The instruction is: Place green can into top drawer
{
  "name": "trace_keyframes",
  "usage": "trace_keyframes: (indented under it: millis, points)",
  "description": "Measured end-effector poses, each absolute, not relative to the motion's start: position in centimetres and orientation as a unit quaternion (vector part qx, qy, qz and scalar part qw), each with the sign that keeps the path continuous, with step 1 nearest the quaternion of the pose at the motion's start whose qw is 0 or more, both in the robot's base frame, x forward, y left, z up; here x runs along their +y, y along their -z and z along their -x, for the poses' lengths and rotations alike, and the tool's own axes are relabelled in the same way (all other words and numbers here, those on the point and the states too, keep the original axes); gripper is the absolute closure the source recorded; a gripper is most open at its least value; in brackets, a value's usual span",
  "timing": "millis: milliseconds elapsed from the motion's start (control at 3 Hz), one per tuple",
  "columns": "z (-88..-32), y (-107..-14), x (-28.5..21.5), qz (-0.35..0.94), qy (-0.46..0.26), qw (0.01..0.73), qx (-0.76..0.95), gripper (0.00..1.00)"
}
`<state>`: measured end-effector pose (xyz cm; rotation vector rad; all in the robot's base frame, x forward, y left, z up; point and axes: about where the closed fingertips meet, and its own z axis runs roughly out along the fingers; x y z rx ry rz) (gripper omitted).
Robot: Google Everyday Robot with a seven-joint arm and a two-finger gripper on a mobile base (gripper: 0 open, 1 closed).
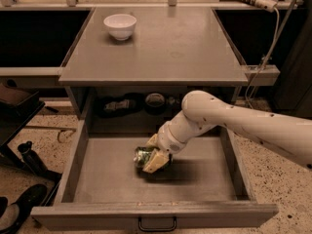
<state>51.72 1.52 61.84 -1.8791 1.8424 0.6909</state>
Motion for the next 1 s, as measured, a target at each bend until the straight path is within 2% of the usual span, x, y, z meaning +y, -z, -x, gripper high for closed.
trace_keyframes:
  millis: [333,667,1000]
  points:
    - [-51.72,-61.84,1.52,0.675,-0.248,0.209,0.662,0.11]
    - [-51.72,-61.83,1.52,0.675,-0.248,0.209,0.662,0.0]
    - [-51.71,-61.83,1.52,0.675,-0.248,0.209,0.662,0.0]
